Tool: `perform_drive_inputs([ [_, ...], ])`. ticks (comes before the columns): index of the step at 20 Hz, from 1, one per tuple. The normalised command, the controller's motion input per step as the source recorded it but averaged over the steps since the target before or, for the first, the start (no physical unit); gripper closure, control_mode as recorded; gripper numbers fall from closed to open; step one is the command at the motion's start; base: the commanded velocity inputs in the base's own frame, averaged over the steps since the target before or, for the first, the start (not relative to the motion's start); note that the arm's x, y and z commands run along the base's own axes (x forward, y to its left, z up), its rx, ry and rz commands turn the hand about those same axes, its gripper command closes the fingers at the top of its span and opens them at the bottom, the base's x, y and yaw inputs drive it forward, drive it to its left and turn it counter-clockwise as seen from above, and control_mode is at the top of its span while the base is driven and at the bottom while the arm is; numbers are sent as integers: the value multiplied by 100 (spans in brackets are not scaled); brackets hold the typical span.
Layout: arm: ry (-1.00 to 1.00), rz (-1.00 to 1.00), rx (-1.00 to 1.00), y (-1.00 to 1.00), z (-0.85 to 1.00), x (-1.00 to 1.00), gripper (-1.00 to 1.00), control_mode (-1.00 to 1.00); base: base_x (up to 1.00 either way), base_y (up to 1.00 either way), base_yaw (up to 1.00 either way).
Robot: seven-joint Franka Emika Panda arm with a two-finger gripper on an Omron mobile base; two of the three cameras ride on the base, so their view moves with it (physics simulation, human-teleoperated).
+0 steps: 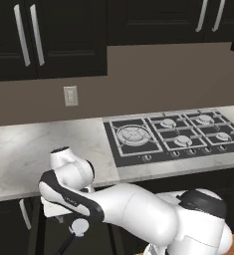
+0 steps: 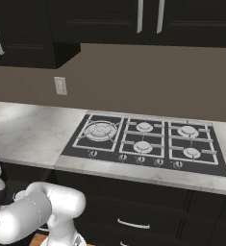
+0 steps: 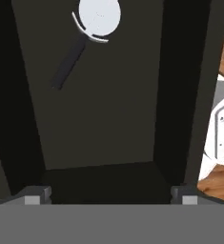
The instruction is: Take the pizza cutter from the drawer on the left and place it on the dining counter for cutting.
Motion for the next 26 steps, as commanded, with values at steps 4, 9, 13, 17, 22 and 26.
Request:
perform_drive_inputs([
  [4,0,-39,0,-38,-39,0,-100,-100,0,0,0],
  [9,0,-27,0,-14,-27,0,-100,-100,0,0,0],
  [13,0,-17,0,0,-30,2,-100,-100,0,0,0],
  [17,0,-3,-3,0,-37,0,-100,-100,0,0,0],
  [22,-1,0,-8,9,-30,0,-100,-100,0,0,0],
  [26,0,0,-3,29,-17,0,-100,-100,0,0,0],
])
